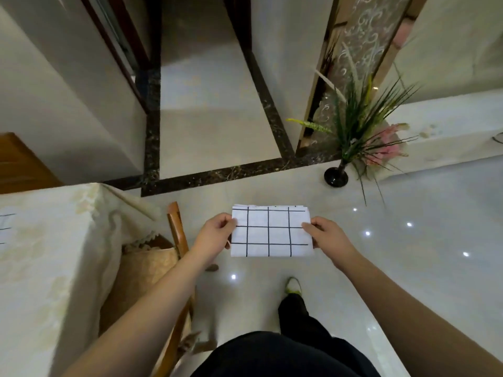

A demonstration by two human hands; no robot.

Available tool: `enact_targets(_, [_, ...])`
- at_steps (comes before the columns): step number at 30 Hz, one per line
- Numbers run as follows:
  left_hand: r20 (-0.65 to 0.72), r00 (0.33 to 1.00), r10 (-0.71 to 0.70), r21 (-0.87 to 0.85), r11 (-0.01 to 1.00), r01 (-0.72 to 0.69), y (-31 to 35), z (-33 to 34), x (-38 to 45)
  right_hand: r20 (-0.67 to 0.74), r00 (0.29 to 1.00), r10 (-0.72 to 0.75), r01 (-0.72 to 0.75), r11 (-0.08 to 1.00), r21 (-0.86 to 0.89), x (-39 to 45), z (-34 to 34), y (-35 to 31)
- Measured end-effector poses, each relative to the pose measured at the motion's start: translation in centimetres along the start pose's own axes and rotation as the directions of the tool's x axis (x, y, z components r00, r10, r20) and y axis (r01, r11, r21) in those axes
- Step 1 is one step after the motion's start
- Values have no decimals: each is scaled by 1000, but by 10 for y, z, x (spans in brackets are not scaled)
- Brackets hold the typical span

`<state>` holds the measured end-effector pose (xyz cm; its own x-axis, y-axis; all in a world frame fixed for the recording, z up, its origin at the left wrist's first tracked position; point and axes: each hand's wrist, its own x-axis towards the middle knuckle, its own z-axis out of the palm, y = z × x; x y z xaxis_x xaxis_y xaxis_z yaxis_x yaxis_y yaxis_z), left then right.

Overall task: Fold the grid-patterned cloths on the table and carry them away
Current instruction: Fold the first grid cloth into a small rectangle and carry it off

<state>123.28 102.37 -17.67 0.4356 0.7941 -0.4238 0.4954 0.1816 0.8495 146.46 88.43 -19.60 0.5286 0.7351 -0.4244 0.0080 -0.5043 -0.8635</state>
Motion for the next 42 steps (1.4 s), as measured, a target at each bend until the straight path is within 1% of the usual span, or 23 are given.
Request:
enact_targets(7, [-143, 983, -117, -14, 993, 117, 28, -10, 59, 179, 982, -57, 71, 995, -70, 107, 2, -44])
enact_targets(14, [-272, 935, -227, -155, 969, 190, 60, -13, 96, 295, 951, -89, 121, 989, -90, 186, 4, -92])
enact_targets(20, [-329, 895, -301, -256, 941, 222, 65, -27, 110, 357, 928, -101, 157, 979, -132, 226, 26, -116])
enact_targets(27, [-400, 847, -350, -342, 914, 216, 60, -67, 128, 461, 882, -94, 177, 974, -140, 260, 76, -149])
enact_targets(30, [-427, 823, -374, -389, 898, 206, 51, -91, 145, 503, 858, -101, 210, 964, -165, 277, 104, -163])
enact_targets(33, [-446, 797, -407, -412, 884, 221, 46, -120, 164, 516, 851, -95, 236, 948, -215, 296, 136, -179])
enact_targets(37, [-455, 757, -468, -495, 840, 222, 37, -153, 183, 546, 832, -96, 274, 927, -255, 310, 180, -209])
enact_targets(42, [-496, 734, -463, -521, 835, 175, 25, -189, 199, 546, 828, -128, 301, 923, -240, 326, 223, -239])
